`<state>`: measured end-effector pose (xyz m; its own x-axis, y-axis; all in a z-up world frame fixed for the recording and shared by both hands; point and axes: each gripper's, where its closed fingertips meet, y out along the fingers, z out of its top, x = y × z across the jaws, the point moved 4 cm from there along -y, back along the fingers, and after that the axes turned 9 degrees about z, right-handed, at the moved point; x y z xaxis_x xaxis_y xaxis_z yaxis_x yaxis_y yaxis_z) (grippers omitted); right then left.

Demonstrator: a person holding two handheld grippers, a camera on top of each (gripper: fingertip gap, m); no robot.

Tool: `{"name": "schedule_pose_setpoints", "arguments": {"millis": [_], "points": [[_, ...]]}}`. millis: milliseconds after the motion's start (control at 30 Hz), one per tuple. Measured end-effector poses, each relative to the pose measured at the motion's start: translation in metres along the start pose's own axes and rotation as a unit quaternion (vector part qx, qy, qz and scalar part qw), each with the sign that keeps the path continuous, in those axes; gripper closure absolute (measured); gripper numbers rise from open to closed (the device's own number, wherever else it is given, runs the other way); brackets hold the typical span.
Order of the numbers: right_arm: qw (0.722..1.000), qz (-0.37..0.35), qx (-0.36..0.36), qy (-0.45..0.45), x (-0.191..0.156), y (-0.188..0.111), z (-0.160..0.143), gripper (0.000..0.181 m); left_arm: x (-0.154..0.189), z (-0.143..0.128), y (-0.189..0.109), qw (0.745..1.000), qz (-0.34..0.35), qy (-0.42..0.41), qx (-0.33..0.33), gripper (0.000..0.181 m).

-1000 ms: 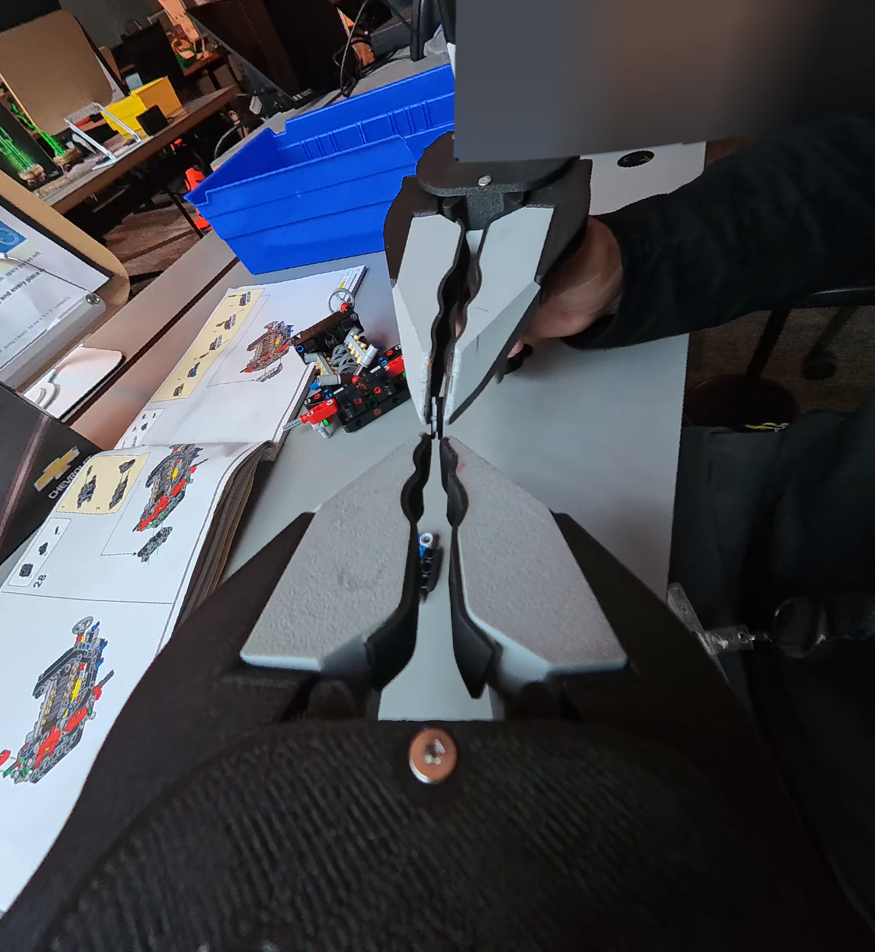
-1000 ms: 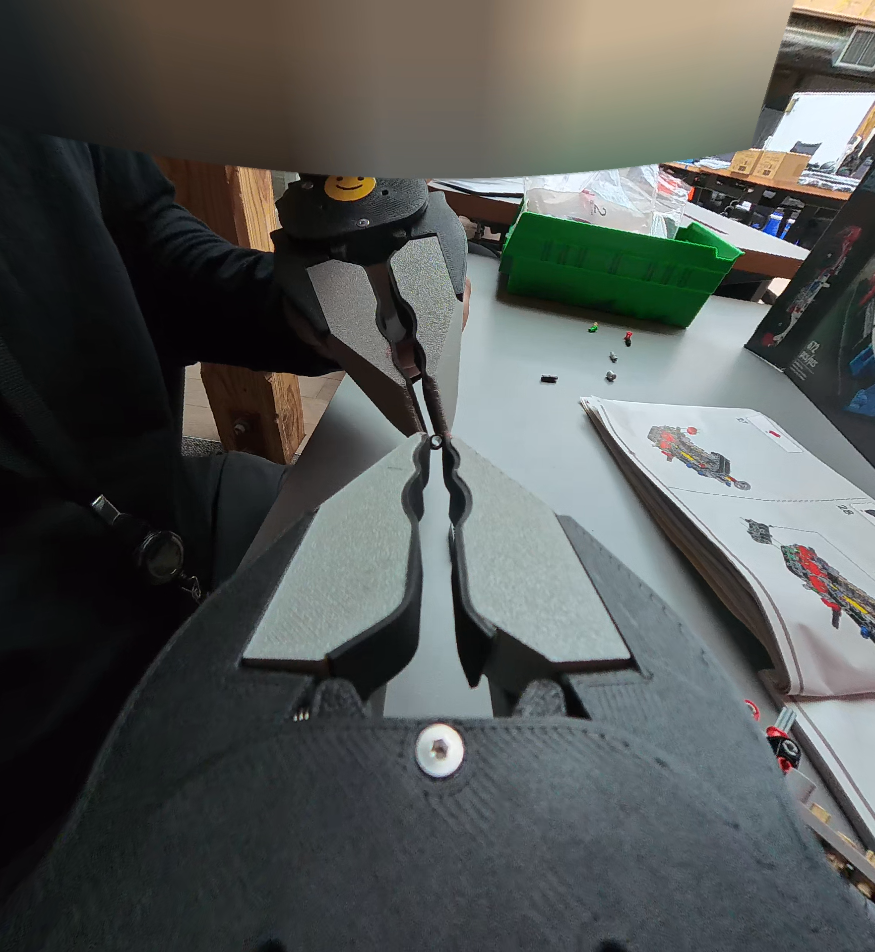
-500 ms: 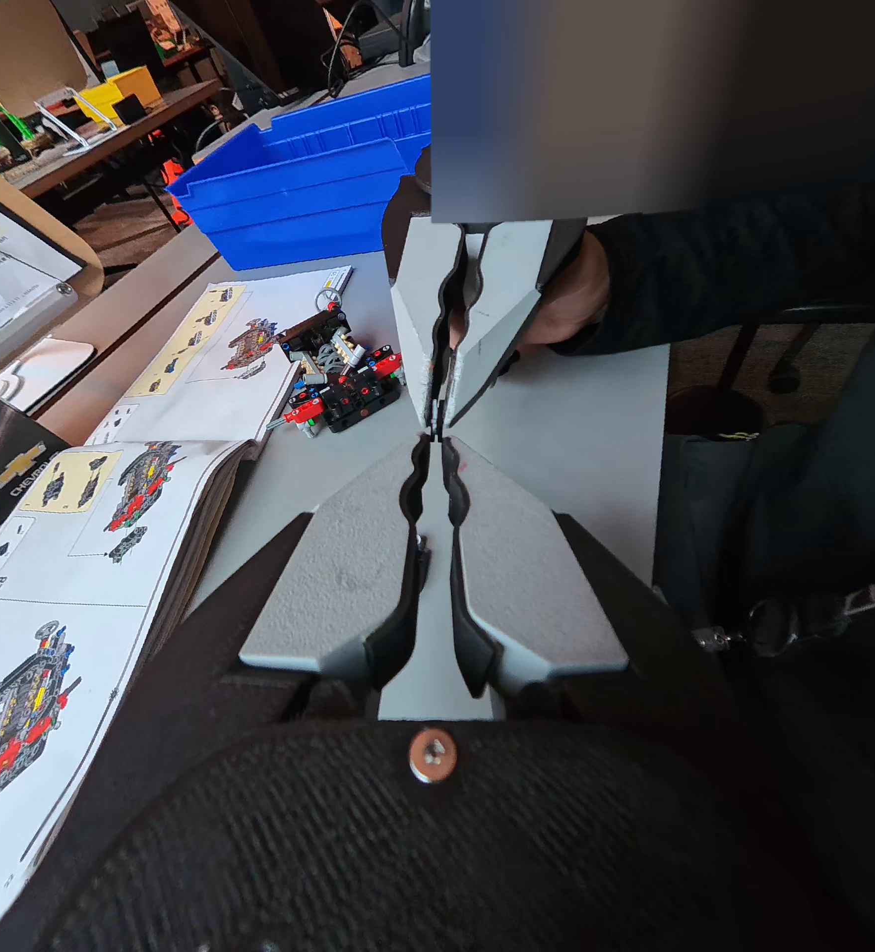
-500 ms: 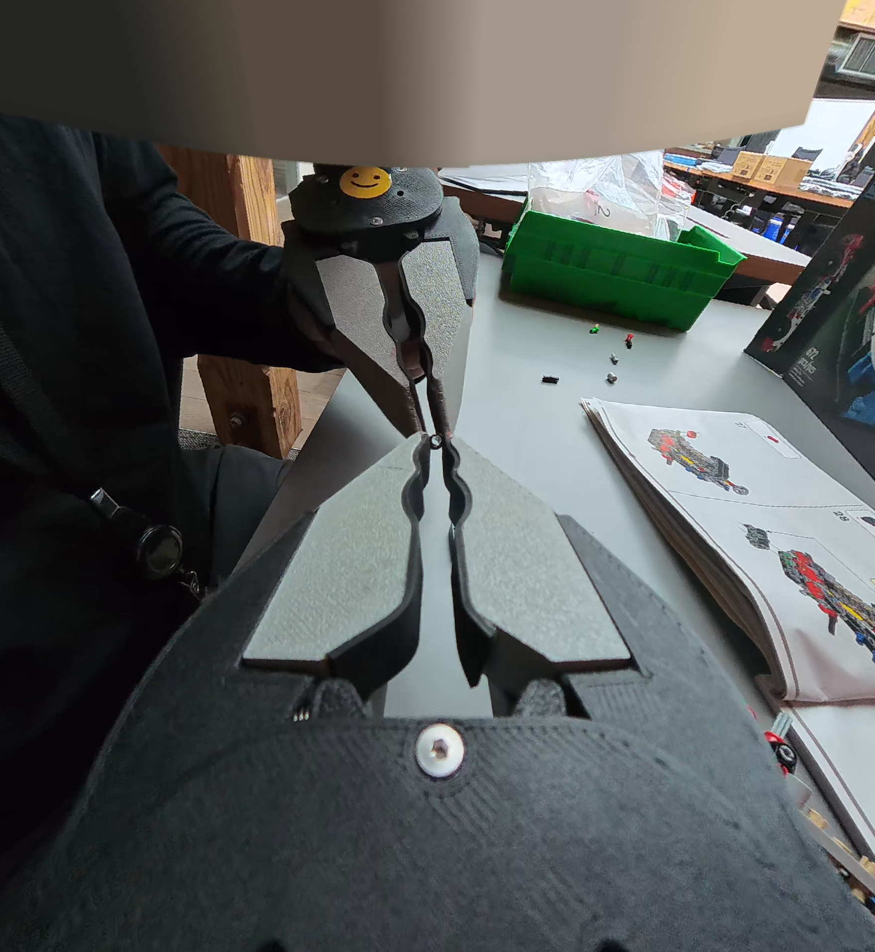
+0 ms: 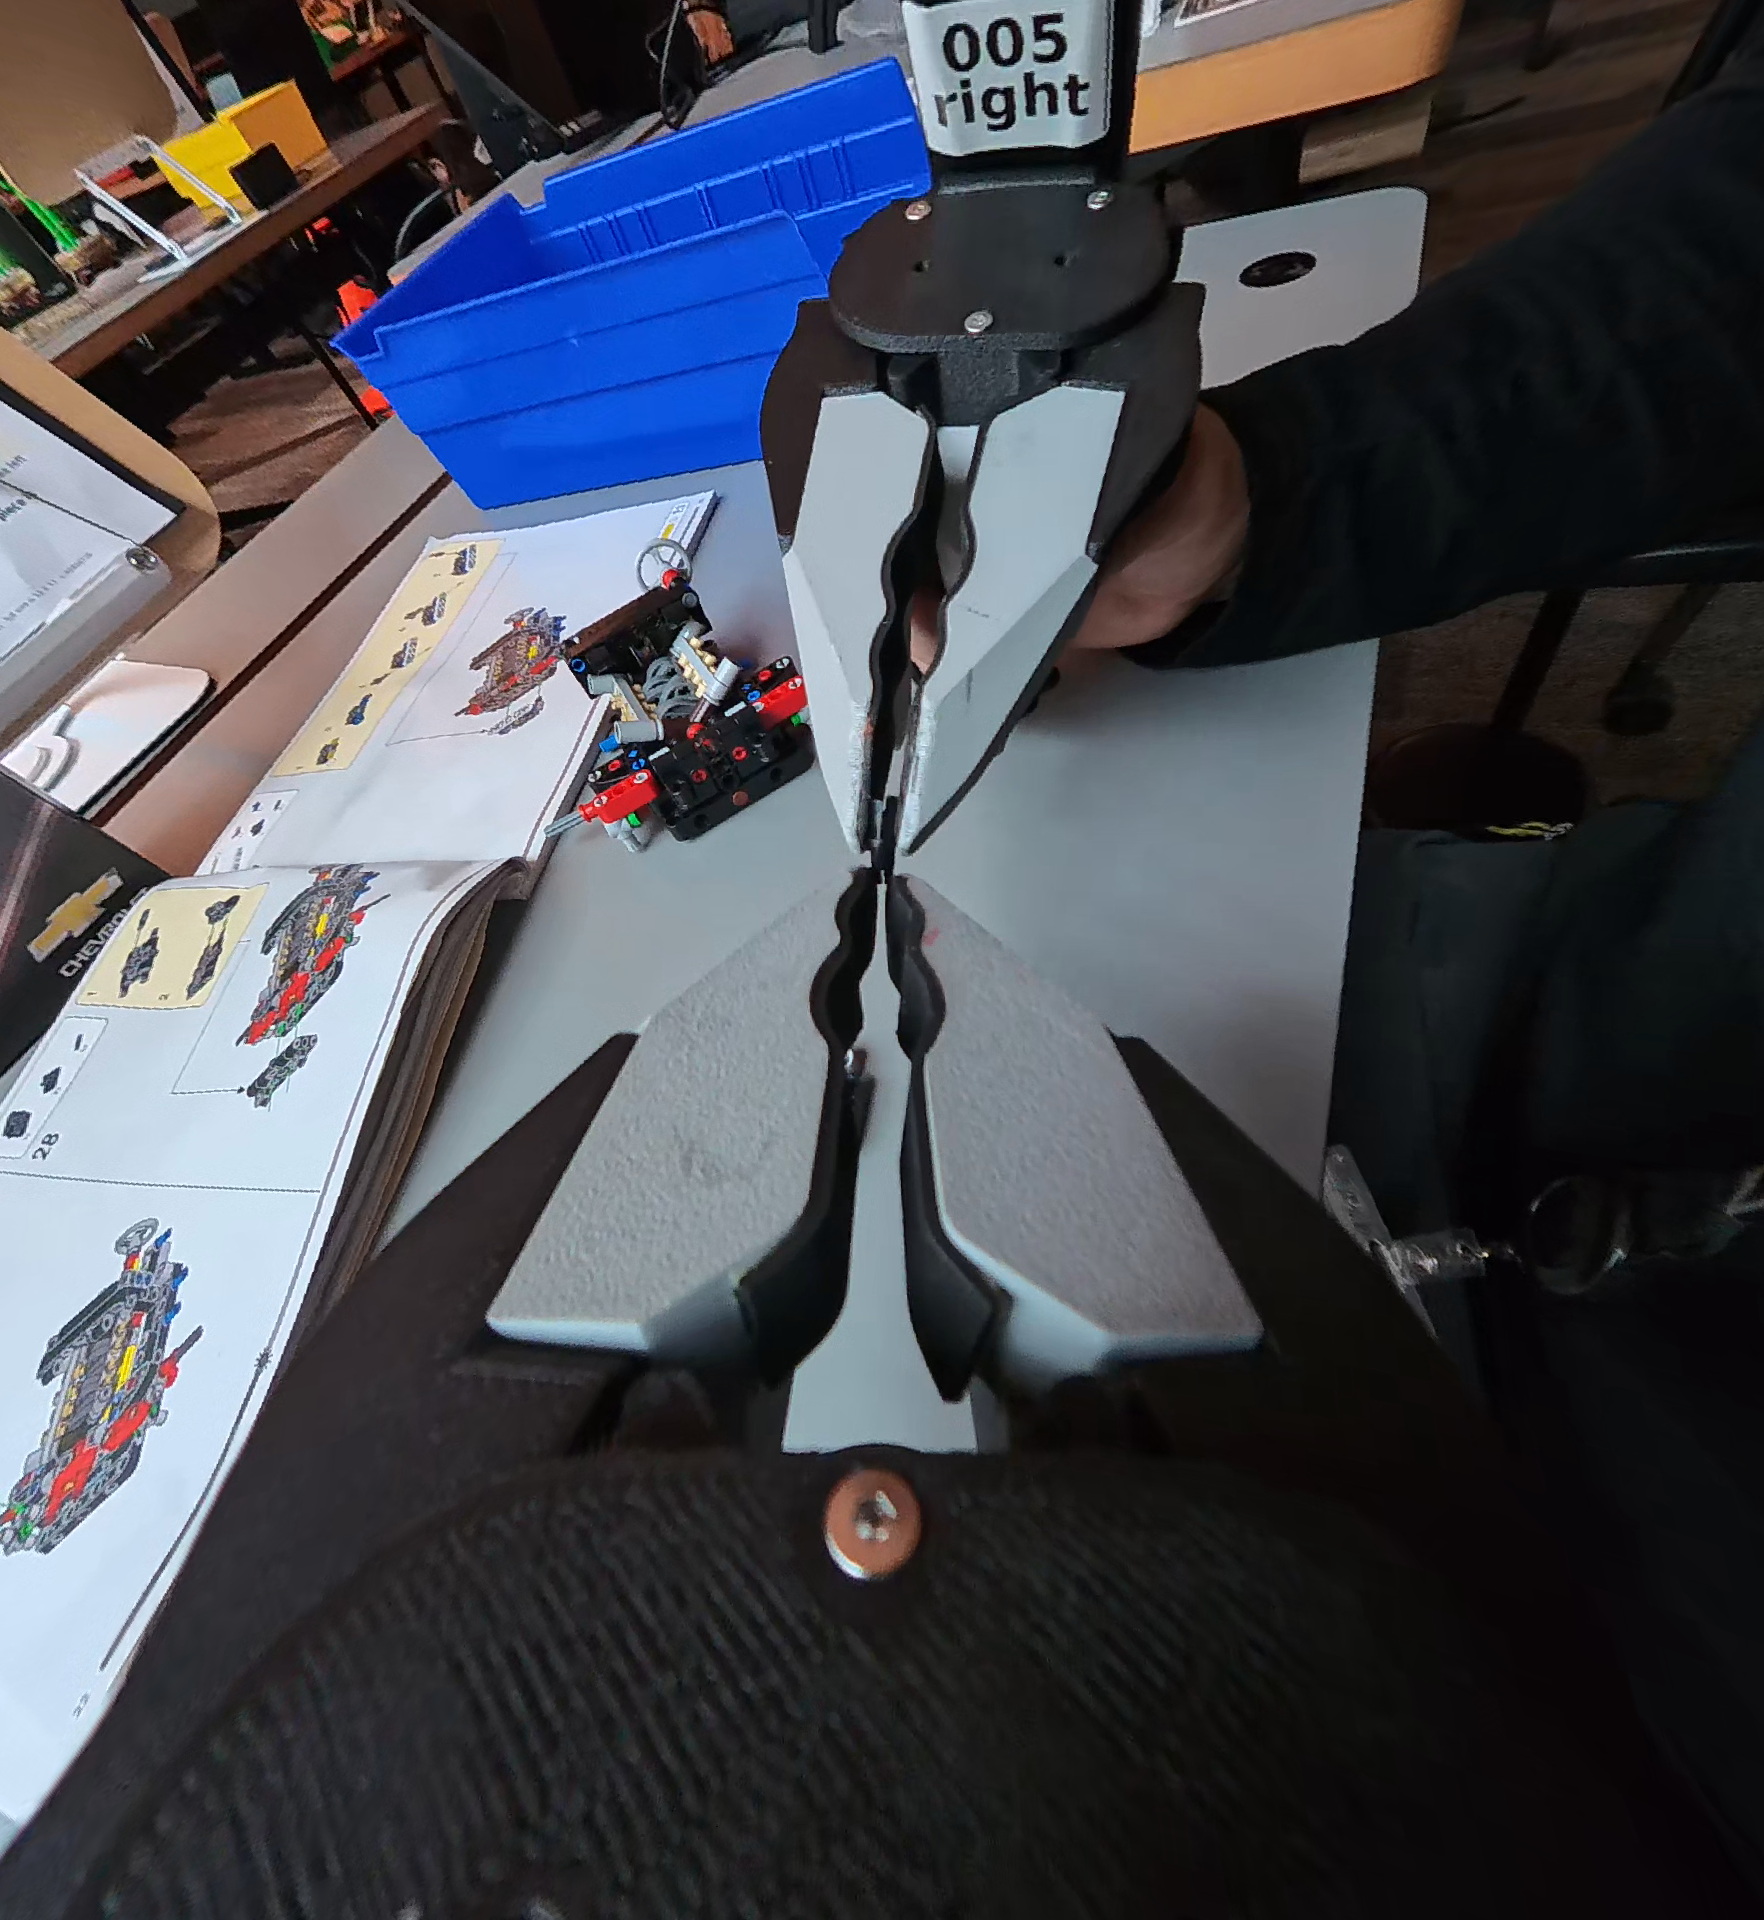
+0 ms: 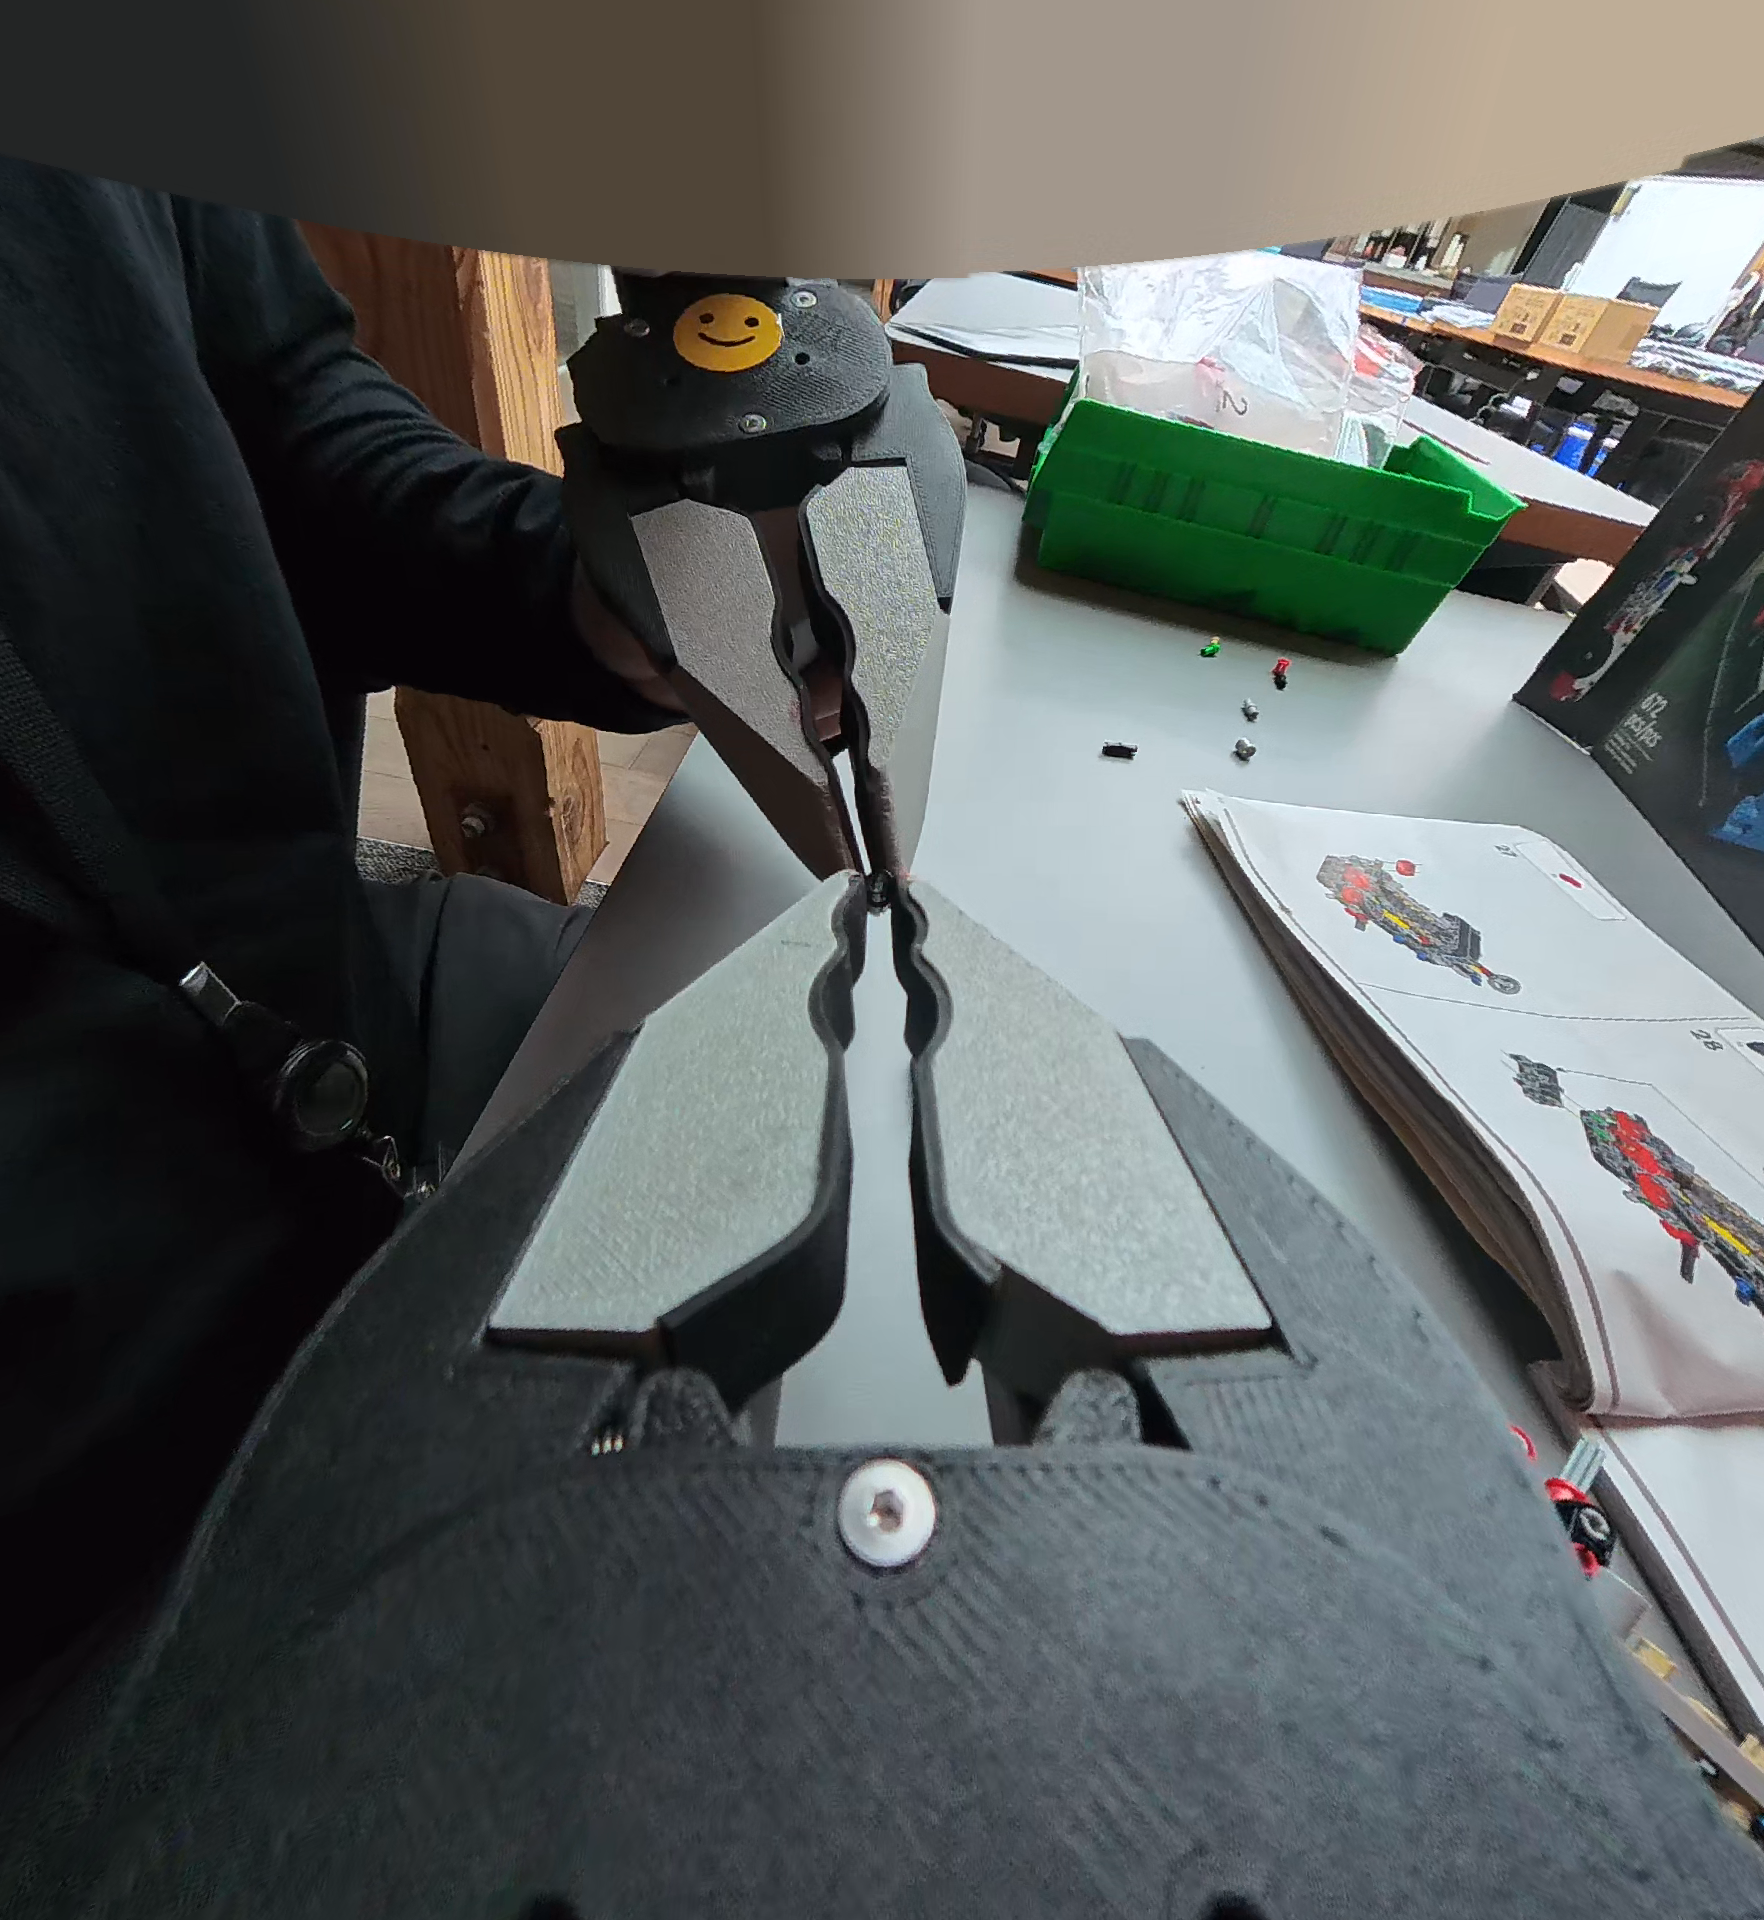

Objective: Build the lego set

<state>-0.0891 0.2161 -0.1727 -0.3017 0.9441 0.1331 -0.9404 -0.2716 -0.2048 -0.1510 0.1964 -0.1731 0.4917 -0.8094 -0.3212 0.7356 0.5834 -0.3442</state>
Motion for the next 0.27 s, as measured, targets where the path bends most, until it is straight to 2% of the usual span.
{"name": "schedule_pose_setpoints", "arguments": {"millis": [100, 167, 267], "points": [[1.0, -0.003, 0.003, 0.01, 0.002, -0.001, 0.0, 0.18, -0.002, 0.0, 0.002, 1.0, -0.002, -0.024, 0.007, 0.181], [0.998, 0.012, -0.023, 0.056, 0.003, 0.004, -0.009, 0.18, -0.002, -0.009, 0.003, 0.996, -0.057, -0.063, -0.026, 0.181], [0.995, -0.034, -0.07, 0.064, 0.014, 0.011, -0.022, 0.18, -0.015, -0.023, 0.0, 0.993, -0.066, -0.08, -0.048, 0.181]]}}
